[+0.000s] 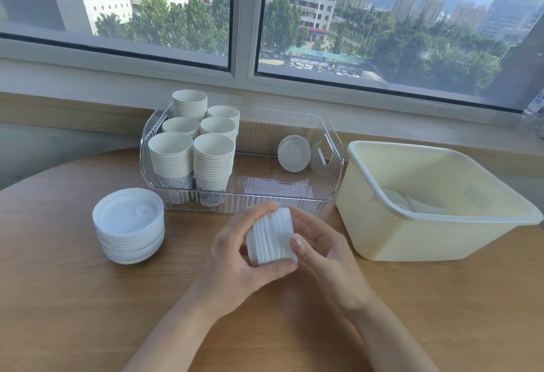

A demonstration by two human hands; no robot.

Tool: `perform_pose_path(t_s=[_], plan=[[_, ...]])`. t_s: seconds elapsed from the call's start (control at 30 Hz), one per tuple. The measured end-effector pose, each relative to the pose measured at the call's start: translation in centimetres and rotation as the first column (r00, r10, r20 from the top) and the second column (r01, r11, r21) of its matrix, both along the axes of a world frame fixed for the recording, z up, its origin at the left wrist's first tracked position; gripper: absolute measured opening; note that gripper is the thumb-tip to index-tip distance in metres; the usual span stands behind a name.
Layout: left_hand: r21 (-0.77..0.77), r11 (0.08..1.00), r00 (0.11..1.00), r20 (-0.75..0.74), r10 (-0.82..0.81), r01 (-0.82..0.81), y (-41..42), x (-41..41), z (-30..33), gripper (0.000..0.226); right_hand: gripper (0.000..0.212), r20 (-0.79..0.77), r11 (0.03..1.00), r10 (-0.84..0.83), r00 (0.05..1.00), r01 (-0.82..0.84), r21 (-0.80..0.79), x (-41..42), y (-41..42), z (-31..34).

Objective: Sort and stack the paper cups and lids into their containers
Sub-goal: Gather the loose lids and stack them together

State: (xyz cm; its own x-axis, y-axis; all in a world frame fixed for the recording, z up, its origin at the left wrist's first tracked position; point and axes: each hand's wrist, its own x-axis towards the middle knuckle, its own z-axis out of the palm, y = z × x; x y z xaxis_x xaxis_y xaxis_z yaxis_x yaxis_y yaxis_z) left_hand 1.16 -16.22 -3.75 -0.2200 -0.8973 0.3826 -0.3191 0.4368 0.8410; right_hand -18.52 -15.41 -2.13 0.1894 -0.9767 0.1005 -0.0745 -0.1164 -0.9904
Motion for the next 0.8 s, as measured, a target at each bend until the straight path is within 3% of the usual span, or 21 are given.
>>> perform_pose_path(t_s=[0.13, 0.27, 0.43, 0.57, 0.7, 0.8], plan=[[-0.031, 0.995, 0.994, -0.060, 0.094, -0.096, -0.4, 0.3, -0.3, 0.076, 0.060, -0.087, 0.999, 0.010, 0.996, -0.013, -0.040, 0.5, -1.1, 1.4], [-0.027, 0.983, 0.973, -0.151, 0.174, -0.180, -1.1, 1.0, -0.3, 0.073, 0.054, -0.156, 0.987, -0.120, 0.980, 0.101, -0.125, 0.8, -4.2, 3.0], [-0.032, 0.972, 0.955, -0.196, 0.221, -0.232, -1.8, 1.3, -0.7, 0.073, 0.030, -0.289, 0.952, -0.270, 0.919, 0.210, -0.222, 1.2, -9.6, 5.2], [-0.021, 0.969, 0.951, -0.196, 0.238, -0.247, -2.1, 1.7, -0.9, 0.074, 0.025, -0.531, 0.923, -0.368, 0.764, 0.233, -0.305, 1.0, -13.7, 5.5], [-0.008, 0.967, 0.948, -0.199, 0.248, -0.255, -2.3, 1.8, -0.8, 0.074, 0.032, -0.806, 0.980, -0.199, 0.557, 0.097, -0.175, 1.3, -16.6, 5.0], [-0.007, 0.966, 0.947, -0.199, 0.252, -0.259, -2.4, 1.8, -0.9, 0.074, 0.036, -0.904, 0.997, -0.073, 0.422, 0.067, -0.049, 1.9, -18.2, 4.2]])
